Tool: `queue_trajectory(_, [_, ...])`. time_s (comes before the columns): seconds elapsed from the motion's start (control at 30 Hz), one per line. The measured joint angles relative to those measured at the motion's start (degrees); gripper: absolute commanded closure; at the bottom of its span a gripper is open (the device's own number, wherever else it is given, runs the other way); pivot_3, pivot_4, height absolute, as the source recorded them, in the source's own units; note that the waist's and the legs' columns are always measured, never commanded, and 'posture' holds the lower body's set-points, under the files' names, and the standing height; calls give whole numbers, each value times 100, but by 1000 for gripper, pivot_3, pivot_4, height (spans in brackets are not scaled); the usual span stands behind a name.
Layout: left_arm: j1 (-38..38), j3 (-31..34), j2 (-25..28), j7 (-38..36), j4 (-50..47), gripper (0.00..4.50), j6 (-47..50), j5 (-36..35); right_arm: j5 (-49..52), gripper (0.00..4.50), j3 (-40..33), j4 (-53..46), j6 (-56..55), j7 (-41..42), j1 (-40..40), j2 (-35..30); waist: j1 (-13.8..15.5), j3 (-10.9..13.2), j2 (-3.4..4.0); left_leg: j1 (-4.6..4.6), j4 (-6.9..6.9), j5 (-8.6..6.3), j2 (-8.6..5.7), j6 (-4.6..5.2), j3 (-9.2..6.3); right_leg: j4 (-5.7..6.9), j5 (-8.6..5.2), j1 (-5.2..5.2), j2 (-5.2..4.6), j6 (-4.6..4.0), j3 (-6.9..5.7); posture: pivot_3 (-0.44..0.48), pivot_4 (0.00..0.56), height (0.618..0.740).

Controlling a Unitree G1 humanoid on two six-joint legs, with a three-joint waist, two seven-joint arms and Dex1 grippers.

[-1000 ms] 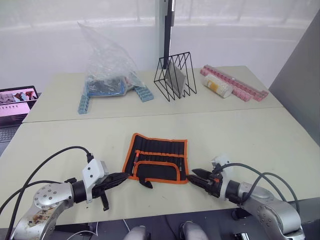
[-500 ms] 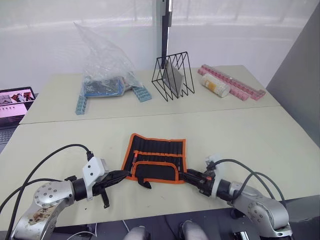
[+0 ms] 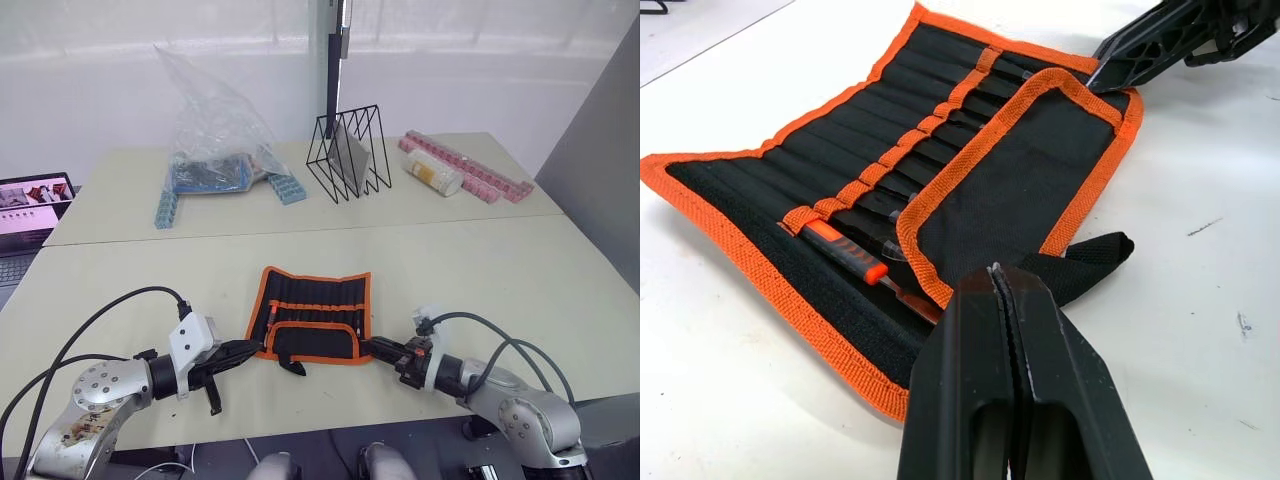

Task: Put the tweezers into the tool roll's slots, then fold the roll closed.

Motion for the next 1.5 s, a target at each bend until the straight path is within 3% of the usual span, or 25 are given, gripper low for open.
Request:
queue_trajectory(0.07, [0, 0, 0, -4, 3, 4500, -7, 2, 17, 2626, -46, 49, 64, -58, -16, 3, 18, 0, 0, 0, 0, 0, 0, 1, 0, -2, 0, 0, 1, 0, -1, 0, 150, 724])
queue_trajectory(0.57, [-21, -6, 1, -52, 14, 4500, -102, 48, 745, 2626, -592, 626, 738, -514, -534, 319, 21, 0, 1, 5, 0, 1, 1, -1, 0, -1, 2, 5, 2, -3, 0, 0, 150, 724])
queue_trajectory(0.67, [-16, -6, 1, -54, 14, 4500, -103, 49, 787, 3399, -603, 625, 745, -541, -564, 340, 19, 0, 1, 8, 0, 1, 1, -1, 0, -1, 2, 7, 2, -3, 0, 0, 150, 724])
queue_trajectory(0.77, [-6, -6, 1, -55, 14, 4500, -103, 49, 847, 4445, -627, 594, 745, -561, -605, 364, 20, -1, -2, 23, 0, 0, 2, 0, 0, -6, 2, 26, 3, -3, -2, 0, 150, 724])
queue_trajectory(1.27, [-18, -6, 20, -8, -29, 4500, 40, 44, 1273, 4479, -834, 593, 1110, -868, -754, 425, 27, 0, -1, 22, -2, -2, 2, 3, 0, -8, 2, 23, 2, -2, -2, 0, 150, 724])
queue_trajectory(1.5, [-54, -4, 34, 5, -45, 4500, 74, 38, 1497, 4479, -764, 485, 1716, -1508, -1534, 644, -39, 7, 11, -11, -17, 5, 2, -8, 0, 1, 3, -26, 3, -3, 7, 0, 150, 724])
